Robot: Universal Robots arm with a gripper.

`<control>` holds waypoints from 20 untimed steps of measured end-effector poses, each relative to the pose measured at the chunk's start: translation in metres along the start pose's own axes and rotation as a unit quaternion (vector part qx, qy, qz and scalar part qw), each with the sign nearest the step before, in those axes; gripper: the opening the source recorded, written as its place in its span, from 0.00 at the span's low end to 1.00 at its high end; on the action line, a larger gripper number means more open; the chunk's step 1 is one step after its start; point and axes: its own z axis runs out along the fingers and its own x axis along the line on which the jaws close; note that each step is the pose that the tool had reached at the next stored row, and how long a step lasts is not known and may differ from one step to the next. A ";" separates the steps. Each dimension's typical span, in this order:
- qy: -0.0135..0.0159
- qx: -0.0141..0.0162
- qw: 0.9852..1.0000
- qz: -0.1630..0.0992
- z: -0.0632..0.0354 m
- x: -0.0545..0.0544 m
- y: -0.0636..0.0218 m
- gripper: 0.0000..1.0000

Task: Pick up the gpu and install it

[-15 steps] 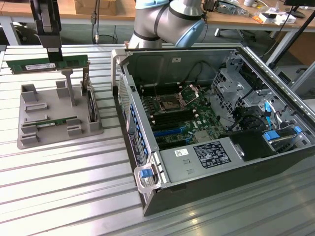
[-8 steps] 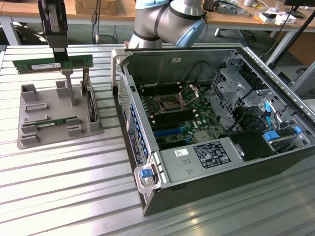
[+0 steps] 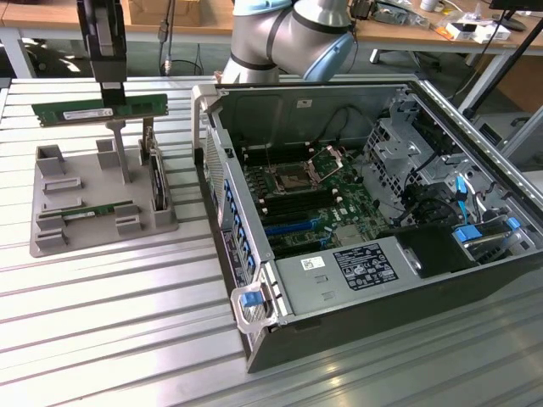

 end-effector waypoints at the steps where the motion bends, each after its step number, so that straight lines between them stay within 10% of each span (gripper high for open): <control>1: 0.000 0.000 1.000 0.000 -0.0001 0.000 -0.0020 0.12; 20: 0.000 0.000 1.000 0.000 -0.0009 0.001 -0.0190 0.12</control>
